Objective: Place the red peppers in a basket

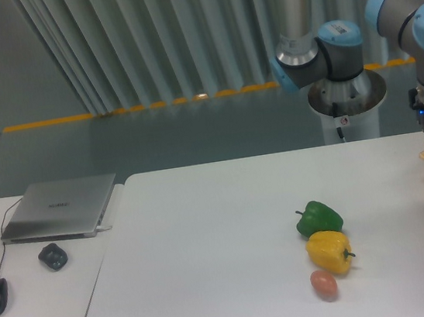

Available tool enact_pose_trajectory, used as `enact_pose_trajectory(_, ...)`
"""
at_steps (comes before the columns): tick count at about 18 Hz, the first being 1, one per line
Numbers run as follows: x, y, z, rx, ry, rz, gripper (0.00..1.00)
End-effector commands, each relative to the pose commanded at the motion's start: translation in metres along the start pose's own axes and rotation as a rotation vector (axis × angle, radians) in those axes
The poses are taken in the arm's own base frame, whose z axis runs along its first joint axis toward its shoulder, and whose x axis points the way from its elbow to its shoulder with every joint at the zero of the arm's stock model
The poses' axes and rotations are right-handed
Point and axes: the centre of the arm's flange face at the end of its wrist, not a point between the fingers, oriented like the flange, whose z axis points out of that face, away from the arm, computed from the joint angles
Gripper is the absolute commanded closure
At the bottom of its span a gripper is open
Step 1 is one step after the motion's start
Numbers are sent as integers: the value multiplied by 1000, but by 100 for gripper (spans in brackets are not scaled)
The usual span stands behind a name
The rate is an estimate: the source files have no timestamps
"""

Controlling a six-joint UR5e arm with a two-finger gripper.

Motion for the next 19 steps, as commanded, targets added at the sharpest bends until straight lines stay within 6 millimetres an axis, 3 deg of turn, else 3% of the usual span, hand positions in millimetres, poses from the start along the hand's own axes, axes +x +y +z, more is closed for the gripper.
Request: enact_pose_trajectory(19,-6,-4,7,57,-19,0,0)
